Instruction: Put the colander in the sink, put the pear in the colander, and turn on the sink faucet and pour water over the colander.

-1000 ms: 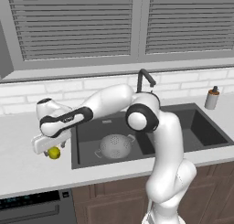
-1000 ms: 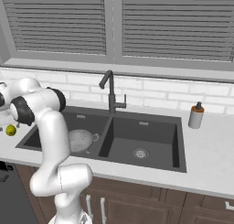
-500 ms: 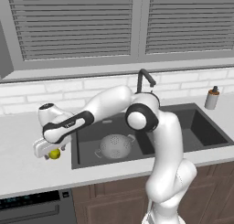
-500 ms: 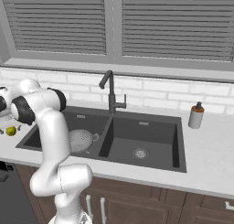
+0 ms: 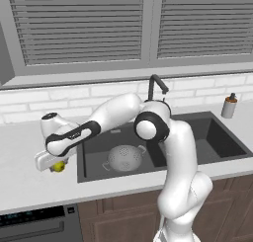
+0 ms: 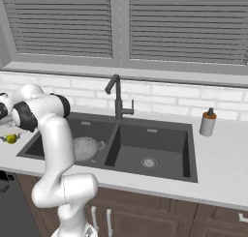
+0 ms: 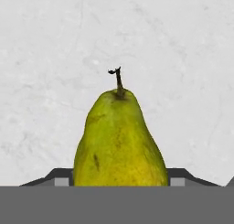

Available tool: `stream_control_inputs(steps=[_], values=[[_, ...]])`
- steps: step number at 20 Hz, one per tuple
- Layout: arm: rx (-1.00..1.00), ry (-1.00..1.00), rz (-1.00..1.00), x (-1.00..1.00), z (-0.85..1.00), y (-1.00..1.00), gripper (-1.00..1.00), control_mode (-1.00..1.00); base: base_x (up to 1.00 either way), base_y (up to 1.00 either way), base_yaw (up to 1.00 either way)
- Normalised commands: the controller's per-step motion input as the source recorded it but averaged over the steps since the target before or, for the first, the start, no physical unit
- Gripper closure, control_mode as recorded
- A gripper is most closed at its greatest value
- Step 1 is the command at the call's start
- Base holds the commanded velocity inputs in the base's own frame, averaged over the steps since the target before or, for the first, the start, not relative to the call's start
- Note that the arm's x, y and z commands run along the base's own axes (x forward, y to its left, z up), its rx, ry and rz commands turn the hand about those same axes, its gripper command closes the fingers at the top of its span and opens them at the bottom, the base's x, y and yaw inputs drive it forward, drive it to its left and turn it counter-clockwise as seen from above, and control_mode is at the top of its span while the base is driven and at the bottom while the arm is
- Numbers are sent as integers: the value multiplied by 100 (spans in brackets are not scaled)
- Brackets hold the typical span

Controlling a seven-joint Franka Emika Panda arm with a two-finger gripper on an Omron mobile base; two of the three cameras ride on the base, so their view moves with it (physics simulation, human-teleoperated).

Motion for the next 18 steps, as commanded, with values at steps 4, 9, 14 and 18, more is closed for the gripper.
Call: stream_control_inputs(steps=[4,9,14,18], values=[[1,-9,-4,-24,32,-20,100,-100,0,0,0],[13,-6,-15,-13,70,-57,100,-100,0,0,0],[11,0,-23,6,26,-96,100,-100,0,0,0],[1,0,-27,36,0,-100,100,-100,0,0,0]])
